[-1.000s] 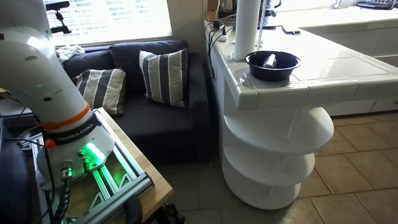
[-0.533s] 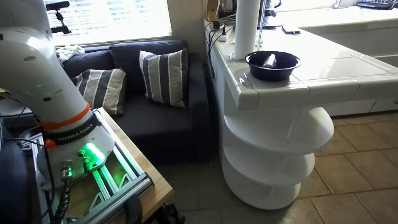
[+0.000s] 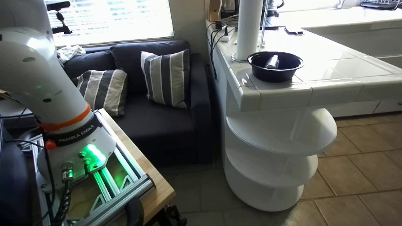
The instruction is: Move the paper towel roll to the right
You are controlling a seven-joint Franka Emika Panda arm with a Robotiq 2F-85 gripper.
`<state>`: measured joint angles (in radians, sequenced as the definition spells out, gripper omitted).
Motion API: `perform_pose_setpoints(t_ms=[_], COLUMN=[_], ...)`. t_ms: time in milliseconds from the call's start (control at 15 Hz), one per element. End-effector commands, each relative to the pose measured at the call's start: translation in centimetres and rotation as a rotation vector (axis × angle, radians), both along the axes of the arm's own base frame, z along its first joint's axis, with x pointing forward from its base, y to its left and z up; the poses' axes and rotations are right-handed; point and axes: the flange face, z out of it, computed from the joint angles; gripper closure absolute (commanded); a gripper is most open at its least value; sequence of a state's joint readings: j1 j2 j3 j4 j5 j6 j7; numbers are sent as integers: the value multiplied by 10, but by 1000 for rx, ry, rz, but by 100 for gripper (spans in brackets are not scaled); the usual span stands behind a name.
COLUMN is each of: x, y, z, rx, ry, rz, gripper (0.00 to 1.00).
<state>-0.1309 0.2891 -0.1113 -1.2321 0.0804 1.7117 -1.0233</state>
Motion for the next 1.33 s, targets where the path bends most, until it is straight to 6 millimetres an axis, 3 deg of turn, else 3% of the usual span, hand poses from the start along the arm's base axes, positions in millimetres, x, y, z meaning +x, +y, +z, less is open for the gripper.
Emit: perform_pose_setpoints(t_ms=[0, 333, 800, 1267], x=[-3, -5, -13, -14], y=[-3, -6, -11, -12], z=[-7, -3, 3, -7], rx=[48, 92, 100, 143], ry=[-5, -24, -30, -31], rz=[15, 18, 27, 52], gripper=[77, 73, 78, 77])
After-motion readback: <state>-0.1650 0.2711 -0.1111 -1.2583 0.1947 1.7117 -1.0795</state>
